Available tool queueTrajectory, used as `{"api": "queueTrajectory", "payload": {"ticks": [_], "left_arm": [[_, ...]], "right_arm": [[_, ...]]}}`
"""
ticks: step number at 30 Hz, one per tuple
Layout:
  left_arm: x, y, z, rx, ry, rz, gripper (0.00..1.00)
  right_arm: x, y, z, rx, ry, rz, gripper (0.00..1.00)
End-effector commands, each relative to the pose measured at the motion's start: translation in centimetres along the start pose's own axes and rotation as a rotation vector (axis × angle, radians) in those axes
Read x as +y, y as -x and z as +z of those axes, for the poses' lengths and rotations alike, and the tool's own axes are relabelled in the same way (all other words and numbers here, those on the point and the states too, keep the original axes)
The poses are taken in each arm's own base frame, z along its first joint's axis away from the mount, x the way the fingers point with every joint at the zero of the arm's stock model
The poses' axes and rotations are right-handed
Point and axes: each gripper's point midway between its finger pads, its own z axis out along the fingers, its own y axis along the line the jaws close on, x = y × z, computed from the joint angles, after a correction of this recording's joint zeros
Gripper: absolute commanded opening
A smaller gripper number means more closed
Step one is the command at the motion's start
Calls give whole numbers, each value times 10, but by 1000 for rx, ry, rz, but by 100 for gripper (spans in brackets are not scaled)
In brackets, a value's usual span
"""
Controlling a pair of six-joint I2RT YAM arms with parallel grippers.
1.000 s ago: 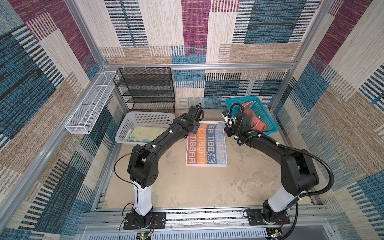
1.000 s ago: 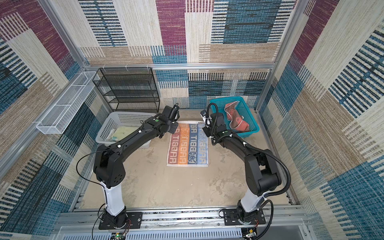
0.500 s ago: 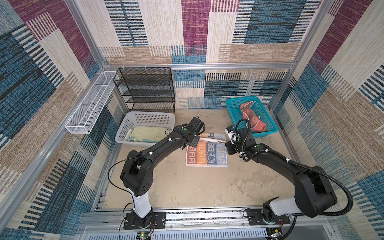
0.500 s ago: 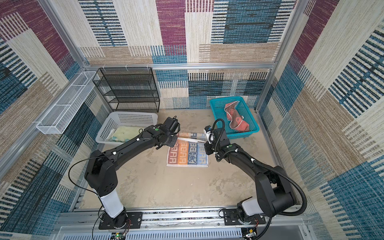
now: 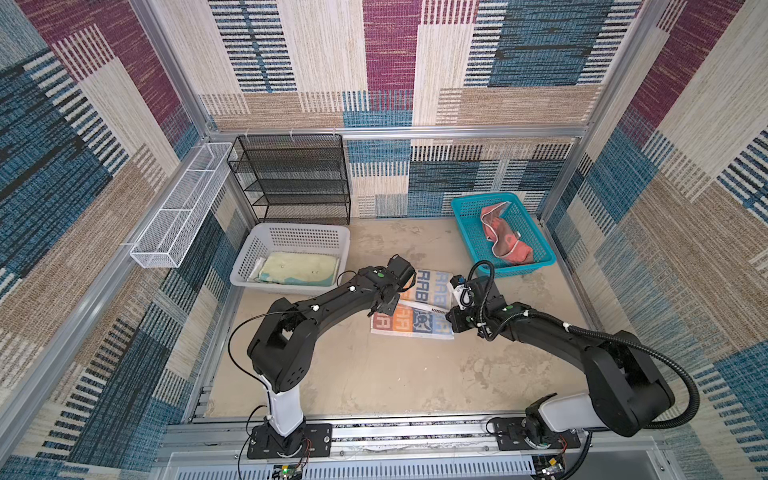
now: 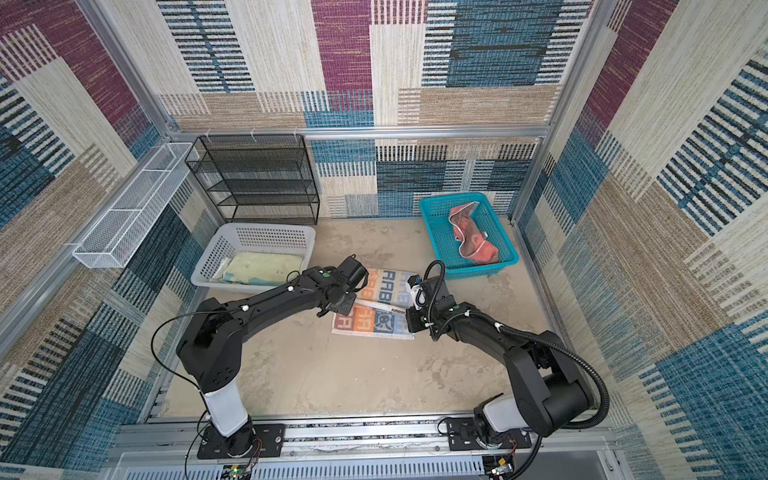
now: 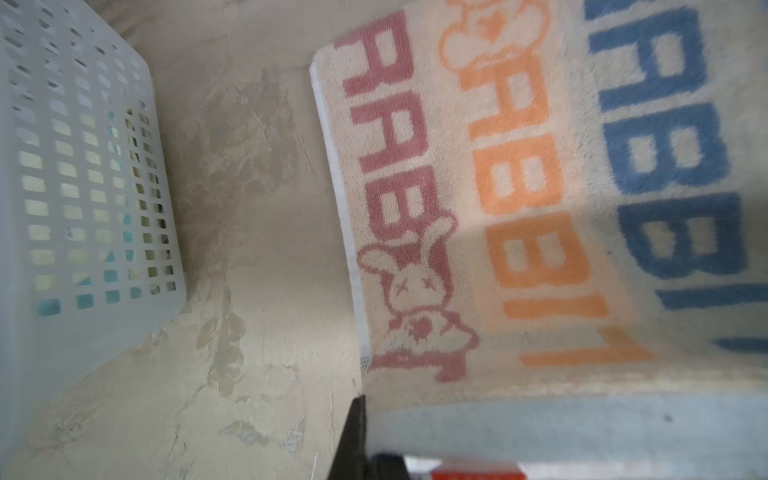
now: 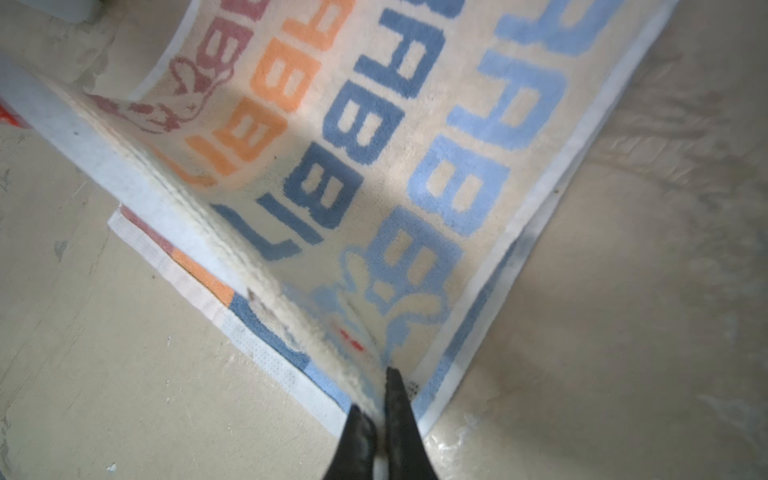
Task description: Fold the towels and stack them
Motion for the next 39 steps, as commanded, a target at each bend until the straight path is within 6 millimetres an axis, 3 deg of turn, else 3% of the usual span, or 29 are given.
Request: {"api": "queueTrajectory", "payload": {"ticks": [1,9,12,20,31,39], "left_arm": [[21,-11,6,16,135,-5,0],[6,-31,10,13,117,10,0],[2,-33,8,4,117,26,8],[-5,-41,-3,-47,134,71,17],[-13,-62,0,-45,97,109,38],[-16,-75,2,-26,86,124,42]], "right_arm": [[-10,-23,3,69,-37,70,7],[10,-33,-4,52,81,75,21],[19,-30,-10,31,130,70,29],[27,7,-30,-114,139,46,50],[16,43,-4,-141,74,15,49],[15,45,15,-116,90,-12,47]]}}
